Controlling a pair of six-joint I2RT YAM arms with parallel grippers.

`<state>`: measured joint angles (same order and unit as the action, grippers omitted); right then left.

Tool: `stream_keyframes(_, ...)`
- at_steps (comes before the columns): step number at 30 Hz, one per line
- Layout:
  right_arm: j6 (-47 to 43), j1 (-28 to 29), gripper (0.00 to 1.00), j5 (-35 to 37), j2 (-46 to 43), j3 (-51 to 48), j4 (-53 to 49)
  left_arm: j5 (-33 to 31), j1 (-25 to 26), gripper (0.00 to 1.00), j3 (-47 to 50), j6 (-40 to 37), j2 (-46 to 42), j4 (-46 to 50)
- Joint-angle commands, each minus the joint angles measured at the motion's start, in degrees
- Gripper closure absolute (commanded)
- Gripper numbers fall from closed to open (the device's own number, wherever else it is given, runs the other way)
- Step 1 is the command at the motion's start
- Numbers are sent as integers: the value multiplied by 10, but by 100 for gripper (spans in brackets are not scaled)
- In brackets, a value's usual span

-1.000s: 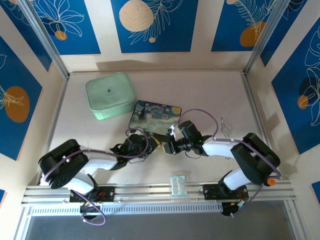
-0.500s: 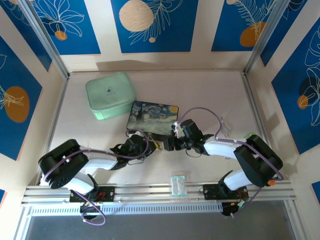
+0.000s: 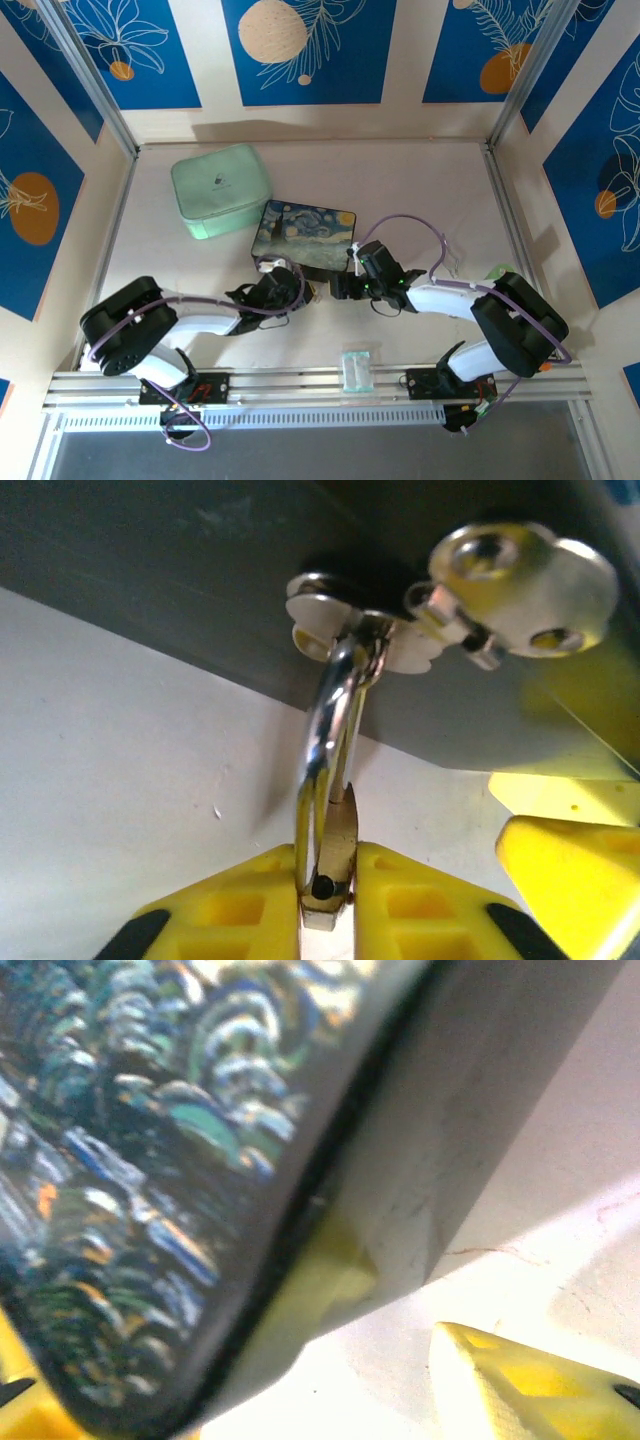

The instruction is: Unlock a padlock with a key

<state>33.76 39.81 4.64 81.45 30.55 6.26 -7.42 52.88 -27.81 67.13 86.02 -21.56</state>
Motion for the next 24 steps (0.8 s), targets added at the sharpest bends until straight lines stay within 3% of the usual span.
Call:
stream_keyframes(1, 26, 5, 41, 30, -16, 8, -16, -50, -1, 74, -7, -32, 22, 73)
stream_keyframes(9, 25, 4, 42, 40, -20, 5, -20, -103, 18, 67, -51, -72, 44, 123)
stream_keyframes(13, 26, 4, 42, 41, -20, 4, -15, -94, 23, 59, -52, -74, 61, 93)
stream_keyframes(19, 27, 2, 42, 43, -17, 10, -14, -133, 43, 59, -78, -78, 55, 130)
stream_keyframes(21, 29, 1, 42, 43, -16, 10, -11, -126, 43, 51, -74, -77, 53, 105)
stream_keyframes(24, 29, -1, 42, 41, -16, 13, -10, -112, 43, 51, -66, -66, 62, 61)
